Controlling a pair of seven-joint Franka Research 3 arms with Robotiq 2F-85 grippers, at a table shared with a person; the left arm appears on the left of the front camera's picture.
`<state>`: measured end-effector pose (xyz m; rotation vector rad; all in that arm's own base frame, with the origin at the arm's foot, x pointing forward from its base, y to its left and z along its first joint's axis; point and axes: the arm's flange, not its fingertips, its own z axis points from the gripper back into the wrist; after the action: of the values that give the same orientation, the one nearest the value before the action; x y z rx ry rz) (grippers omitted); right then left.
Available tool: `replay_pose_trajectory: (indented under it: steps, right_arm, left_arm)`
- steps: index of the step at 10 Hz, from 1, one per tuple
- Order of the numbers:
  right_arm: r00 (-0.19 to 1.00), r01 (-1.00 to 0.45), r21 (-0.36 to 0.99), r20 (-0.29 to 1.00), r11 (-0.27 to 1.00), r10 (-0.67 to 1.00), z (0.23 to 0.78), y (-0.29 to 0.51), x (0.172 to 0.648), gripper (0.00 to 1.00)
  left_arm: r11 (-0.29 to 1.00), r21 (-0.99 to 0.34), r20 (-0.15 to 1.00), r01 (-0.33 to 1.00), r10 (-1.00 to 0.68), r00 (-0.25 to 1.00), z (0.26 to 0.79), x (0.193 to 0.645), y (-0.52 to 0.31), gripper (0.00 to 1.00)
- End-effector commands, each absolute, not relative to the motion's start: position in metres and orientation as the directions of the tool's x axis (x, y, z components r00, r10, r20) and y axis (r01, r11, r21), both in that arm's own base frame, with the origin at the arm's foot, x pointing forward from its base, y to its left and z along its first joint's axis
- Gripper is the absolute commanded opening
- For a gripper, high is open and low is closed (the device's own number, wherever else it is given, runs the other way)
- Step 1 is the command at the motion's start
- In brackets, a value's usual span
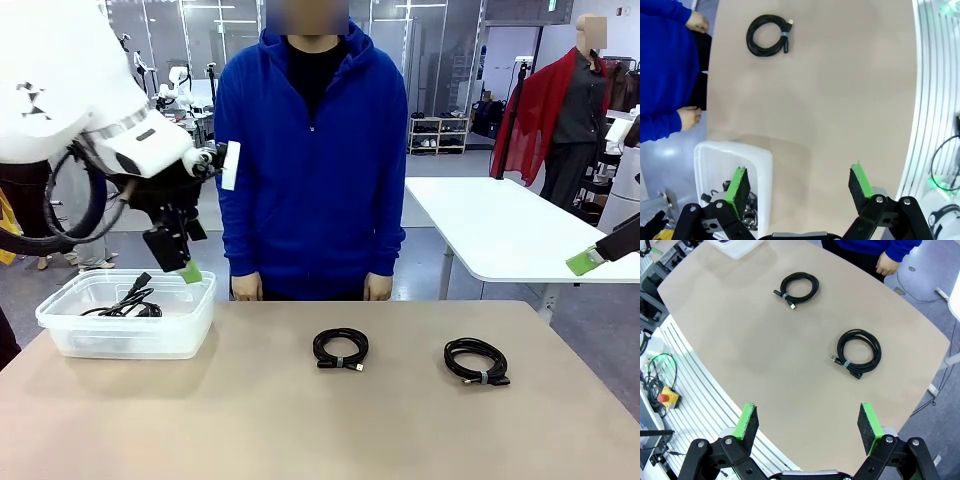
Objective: Organize and store the cables.
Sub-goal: Place the USB Extension Cable into the Organizing box.
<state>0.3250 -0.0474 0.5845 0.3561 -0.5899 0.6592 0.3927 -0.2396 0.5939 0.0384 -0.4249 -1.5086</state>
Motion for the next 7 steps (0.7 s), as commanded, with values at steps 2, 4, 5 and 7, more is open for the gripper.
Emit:
replay_pose_trajectory:
  steps: [2, 4, 5, 7]
  right_arm:
    - [0.647, -0.653, 0.135, 0.610, 0.745, 0.457, 0.587, -0.048, 0.325, 1.00]
    - [0.647, -0.653, 0.135, 0.610, 0.745, 0.457, 0.587, -0.048, 0.325, 1.00]
    - [0.647, -0.653, 0.135, 0.610, 0.745, 0.457, 0.587, -0.048, 0.325, 1.00]
    - [0.647, -0.653, 0.135, 0.610, 0.745, 0.457, 0.587, -0.048, 0.325, 1.00]
  left_arm:
    - [0.087, 0.209, 0.253, 0.974, -0.967, 0.032, 0.580, 0.408, -0.265, 1.00]
    - [0.075, 0.211, 0.250, 0.975, -0.968, 0.020, 0.563, 0.413, -0.287, 1.00]
    - [0.071, 0.223, 0.236, 0.972, -0.972, 0.017, 0.551, 0.413, -0.296, 1.00]
    - [0.074, 0.210, 0.220, 0.975, -0.975, 0.027, 0.522, 0.414, -0.313, 1.00]
